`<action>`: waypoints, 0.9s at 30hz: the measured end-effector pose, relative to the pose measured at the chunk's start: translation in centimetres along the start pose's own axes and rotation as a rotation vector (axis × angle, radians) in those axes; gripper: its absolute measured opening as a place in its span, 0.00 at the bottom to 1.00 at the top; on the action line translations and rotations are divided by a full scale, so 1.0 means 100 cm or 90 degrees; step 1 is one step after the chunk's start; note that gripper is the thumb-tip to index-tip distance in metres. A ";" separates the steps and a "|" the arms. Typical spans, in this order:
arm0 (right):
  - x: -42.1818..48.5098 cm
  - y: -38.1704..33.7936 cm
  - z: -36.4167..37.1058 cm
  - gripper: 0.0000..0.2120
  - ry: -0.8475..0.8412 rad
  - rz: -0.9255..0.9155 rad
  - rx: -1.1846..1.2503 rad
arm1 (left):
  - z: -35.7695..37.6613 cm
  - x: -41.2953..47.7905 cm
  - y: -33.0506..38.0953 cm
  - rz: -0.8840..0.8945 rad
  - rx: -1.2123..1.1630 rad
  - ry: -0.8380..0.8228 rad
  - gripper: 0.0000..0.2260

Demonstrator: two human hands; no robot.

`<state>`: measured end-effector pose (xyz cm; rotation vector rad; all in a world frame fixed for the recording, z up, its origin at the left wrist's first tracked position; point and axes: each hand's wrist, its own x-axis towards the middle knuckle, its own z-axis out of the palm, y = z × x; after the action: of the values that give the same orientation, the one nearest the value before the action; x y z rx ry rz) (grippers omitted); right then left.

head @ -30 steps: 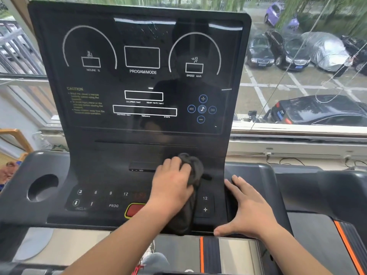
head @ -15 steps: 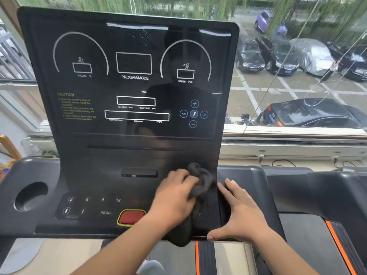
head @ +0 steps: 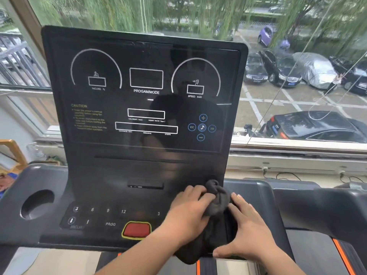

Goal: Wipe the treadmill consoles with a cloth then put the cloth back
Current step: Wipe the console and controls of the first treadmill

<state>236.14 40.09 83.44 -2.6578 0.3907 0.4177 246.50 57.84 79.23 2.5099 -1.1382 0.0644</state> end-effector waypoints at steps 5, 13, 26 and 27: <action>-0.001 0.000 0.000 0.70 -0.008 0.012 0.012 | 0.007 -0.011 -0.009 -0.188 0.050 0.045 0.32; 0.002 0.001 0.002 0.71 0.001 0.002 0.009 | -0.001 -0.011 -0.014 -0.015 0.055 0.015 0.24; 0.004 0.014 0.014 0.71 0.008 0.009 0.001 | -0.004 0.009 -0.018 -0.126 0.090 -0.018 0.28; 0.003 0.013 0.014 0.71 0.011 0.007 0.004 | -0.001 0.010 -0.010 -0.167 0.074 -0.007 0.28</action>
<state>235.69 39.45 81.66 -2.6560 0.4123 0.3976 247.88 57.76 79.19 2.7432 -0.8220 0.0467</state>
